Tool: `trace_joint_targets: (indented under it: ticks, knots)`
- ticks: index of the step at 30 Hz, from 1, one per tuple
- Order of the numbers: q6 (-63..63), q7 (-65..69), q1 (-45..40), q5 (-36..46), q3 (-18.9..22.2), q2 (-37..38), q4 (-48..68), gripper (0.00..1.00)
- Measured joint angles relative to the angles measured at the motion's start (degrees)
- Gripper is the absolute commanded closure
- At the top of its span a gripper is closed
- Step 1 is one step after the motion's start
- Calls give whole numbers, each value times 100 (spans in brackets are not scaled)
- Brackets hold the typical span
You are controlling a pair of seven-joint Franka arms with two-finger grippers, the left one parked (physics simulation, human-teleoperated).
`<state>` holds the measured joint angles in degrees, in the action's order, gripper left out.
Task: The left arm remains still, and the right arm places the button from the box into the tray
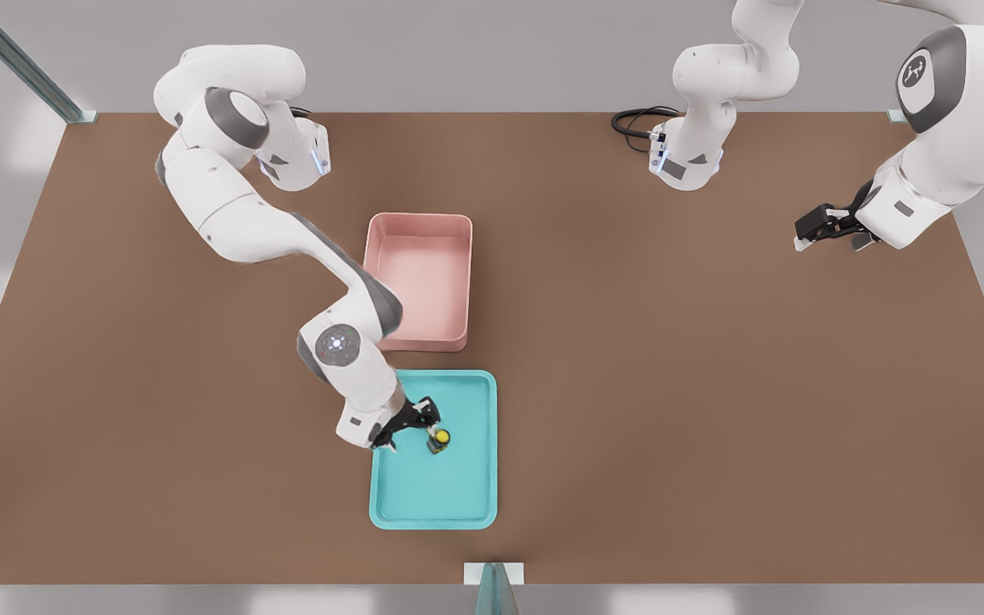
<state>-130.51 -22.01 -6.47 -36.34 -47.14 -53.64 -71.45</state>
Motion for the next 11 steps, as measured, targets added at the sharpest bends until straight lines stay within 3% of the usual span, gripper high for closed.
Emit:
trace_joint_targets:
  ticks: [1, 2, 3, 5, 6, 8, 11]
  knots:
    - [791, 38, -512, 41, -497, 93, 17, 0]
    - [1588, 138, -714, 86, -535, 387, 115, 0]
    - [2301, 273, -455, 328, 286, 1085, 364, 0]
    - [3405, 499, 484, 1434, 2779, 2680, 383, 0]
    - [3662, 601, 491, 1893, 3341, 3319, -224, 0]
    - [3931, 766, 635, 2481, 3941, 4012, -1088, 0]
    - [4233, 950, 903, 2930, 4260, 4260, -1369, 0]
